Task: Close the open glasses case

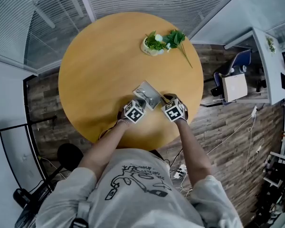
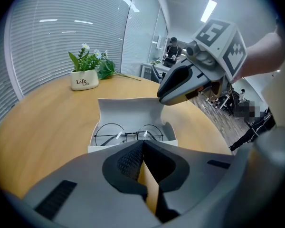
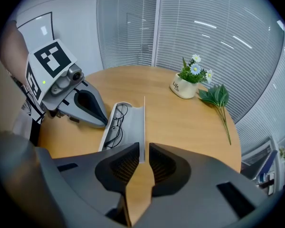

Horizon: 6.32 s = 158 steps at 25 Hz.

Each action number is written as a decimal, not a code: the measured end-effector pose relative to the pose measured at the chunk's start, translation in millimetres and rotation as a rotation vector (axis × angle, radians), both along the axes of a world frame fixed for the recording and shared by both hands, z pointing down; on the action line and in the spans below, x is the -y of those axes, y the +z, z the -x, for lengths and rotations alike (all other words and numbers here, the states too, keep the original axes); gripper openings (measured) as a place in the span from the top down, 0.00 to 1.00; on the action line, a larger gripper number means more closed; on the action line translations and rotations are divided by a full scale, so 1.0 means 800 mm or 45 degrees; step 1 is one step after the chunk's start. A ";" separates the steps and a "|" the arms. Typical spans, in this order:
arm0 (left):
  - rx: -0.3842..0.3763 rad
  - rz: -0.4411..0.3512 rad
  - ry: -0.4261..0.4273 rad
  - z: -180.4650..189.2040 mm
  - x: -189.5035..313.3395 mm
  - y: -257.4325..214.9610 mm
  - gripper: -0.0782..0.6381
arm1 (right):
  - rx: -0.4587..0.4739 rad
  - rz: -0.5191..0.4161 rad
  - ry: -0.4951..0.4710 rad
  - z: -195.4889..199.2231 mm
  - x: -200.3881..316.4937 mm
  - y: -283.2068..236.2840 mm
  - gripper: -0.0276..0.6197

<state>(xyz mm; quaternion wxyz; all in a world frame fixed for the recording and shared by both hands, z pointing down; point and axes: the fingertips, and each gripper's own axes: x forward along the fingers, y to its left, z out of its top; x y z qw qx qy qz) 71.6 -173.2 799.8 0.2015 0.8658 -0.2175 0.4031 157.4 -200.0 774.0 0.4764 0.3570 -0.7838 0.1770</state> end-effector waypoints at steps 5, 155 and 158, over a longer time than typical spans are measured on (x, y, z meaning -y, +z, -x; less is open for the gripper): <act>0.003 0.012 -0.002 0.000 0.003 0.004 0.87 | 0.001 0.015 -0.009 0.002 0.004 0.007 0.84; 0.036 0.053 0.045 0.000 0.004 0.010 0.87 | -0.008 -0.090 -0.088 0.074 -0.069 0.013 0.81; 0.035 0.049 0.044 -0.001 0.003 0.009 0.87 | -0.017 -0.079 -0.108 0.080 -0.075 0.017 0.81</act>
